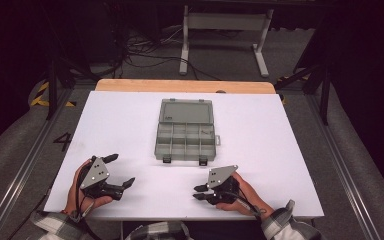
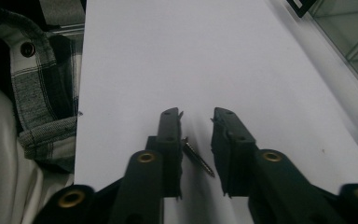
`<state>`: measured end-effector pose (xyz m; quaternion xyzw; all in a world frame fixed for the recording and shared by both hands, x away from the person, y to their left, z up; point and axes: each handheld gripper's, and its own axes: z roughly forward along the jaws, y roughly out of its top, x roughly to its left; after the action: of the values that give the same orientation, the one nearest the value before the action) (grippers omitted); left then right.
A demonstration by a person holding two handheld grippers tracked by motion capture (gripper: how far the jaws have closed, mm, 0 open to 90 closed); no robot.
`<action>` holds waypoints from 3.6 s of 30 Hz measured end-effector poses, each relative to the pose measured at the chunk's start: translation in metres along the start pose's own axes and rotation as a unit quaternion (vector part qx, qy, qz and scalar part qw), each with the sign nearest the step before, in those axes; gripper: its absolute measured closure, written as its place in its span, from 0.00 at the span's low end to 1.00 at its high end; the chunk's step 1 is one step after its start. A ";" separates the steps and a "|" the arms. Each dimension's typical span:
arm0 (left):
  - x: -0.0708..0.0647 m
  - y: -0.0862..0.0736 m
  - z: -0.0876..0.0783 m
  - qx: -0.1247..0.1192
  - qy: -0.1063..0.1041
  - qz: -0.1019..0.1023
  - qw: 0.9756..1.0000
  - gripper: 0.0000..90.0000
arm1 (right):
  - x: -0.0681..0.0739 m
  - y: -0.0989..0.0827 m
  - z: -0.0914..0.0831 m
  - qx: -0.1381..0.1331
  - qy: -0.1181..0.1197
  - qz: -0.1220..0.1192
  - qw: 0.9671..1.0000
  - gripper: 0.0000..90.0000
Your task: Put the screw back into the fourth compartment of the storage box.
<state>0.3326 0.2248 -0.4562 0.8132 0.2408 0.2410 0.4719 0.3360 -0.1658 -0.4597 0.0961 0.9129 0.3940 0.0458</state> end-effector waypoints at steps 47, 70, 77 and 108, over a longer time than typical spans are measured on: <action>0.001 0.000 0.001 -0.003 -0.003 -0.004 1.000 0.08 | -0.021 0.013 -0.043 -0.070 -0.084 0.055 0.992 0.96; 0.000 0.001 -0.002 -0.009 -0.002 -0.002 1.000 0.08 | -0.073 0.045 -0.063 -0.104 -0.147 0.083 0.980 0.96; 0.000 0.001 -0.002 -0.011 -0.001 -0.002 1.000 0.08 | -0.101 0.047 -0.058 -0.091 -0.162 0.110 0.976 0.96; 0.000 0.000 -0.003 -0.016 -0.002 0.003 1.000 0.08 | -0.163 0.047 -0.013 -0.003 -0.208 0.164 0.964 0.96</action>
<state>0.3304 0.2265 -0.4544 0.8066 0.2333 0.2447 0.4848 0.4996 -0.1777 -0.4150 0.3242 0.8537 0.3703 0.1702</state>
